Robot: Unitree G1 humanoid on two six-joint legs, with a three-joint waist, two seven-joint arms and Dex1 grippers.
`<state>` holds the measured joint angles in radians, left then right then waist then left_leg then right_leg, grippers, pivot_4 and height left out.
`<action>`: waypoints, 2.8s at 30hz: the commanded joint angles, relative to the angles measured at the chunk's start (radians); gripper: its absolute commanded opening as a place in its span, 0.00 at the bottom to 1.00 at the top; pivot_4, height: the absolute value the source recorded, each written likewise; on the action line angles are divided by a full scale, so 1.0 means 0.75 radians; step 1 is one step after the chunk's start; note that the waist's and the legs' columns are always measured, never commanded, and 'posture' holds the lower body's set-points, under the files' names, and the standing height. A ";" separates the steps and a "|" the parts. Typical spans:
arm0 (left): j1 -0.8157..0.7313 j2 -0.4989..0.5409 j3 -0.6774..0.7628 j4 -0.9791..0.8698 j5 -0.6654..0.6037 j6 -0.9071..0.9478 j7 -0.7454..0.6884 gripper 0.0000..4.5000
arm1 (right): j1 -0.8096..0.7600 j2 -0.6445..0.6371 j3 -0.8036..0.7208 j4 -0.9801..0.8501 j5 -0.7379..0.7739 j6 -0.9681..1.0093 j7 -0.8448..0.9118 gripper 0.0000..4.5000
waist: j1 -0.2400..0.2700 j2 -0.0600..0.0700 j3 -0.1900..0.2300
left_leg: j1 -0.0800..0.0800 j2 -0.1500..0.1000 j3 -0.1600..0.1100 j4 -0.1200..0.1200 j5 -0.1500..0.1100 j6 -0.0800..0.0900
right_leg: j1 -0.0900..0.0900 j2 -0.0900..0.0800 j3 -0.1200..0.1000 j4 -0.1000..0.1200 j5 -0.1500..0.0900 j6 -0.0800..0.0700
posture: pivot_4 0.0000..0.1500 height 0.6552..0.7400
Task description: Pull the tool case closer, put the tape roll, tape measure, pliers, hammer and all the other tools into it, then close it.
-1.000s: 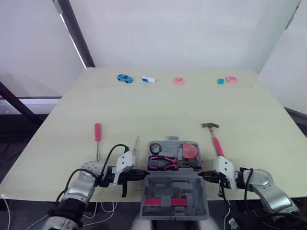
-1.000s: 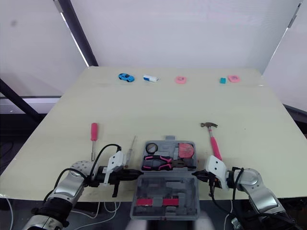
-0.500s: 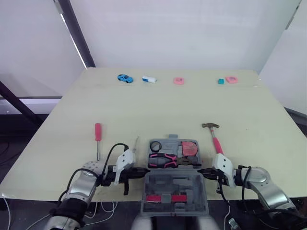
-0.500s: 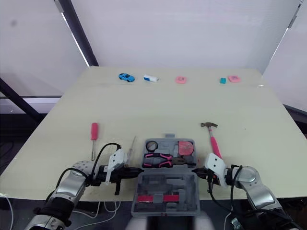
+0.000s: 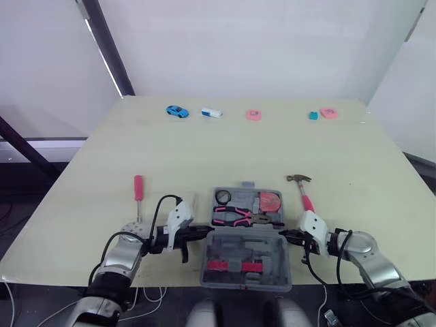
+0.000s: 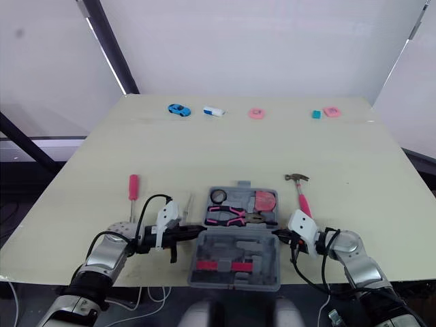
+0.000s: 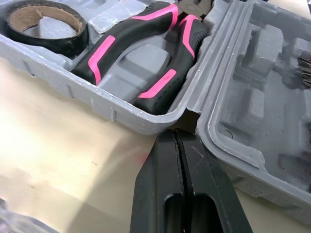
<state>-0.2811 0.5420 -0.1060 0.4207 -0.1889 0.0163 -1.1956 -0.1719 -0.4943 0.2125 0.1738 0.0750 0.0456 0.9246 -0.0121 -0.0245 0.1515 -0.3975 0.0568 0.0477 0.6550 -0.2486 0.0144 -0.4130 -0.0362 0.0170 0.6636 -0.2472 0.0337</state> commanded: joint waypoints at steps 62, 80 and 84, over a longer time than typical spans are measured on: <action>-0.125 -0.177 -0.025 0.090 0.060 -0.045 0.090 0.00 | -0.103 0.086 -0.052 0.119 -0.034 -0.108 -0.097 0.01 | 0.004 0.000 0.000 | 0.000 -0.001 0.000 0.001 0.000 0.000 | 0.001 0.001 0.002 0.000 0.001 0.001 | 1.00 1.00; -0.100 -0.168 -0.036 0.047 0.062 -0.013 0.067 0.00 | -0.101 0.087 -0.053 0.121 -0.034 -0.104 -0.094 0.01 | 0.001 0.000 0.000 | 0.000 -0.001 0.000 0.001 0.000 0.000 | 0.001 0.001 0.003 0.000 0.001 0.001 | 1.00 1.00; -0.109 -0.163 -0.030 0.064 0.063 -0.020 0.067 0.00 | -0.102 0.088 -0.051 0.124 -0.037 -0.107 -0.092 0.01 | 0.001 0.000 0.000 | 0.000 -0.001 0.000 0.001 0.000 0.000 | 0.001 0.001 0.003 0.000 0.001 0.001 | 1.00 1.00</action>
<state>-0.3503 0.4413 -0.0914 0.5005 -0.1391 0.0148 -1.1191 -0.2413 -0.4463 0.1585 0.2992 0.0361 -0.0090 0.8440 -0.0114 -0.0244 0.1515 -0.3977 0.0564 0.0477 0.6555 -0.2485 0.0144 -0.4121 -0.0353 0.0189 0.6634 -0.2466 0.0345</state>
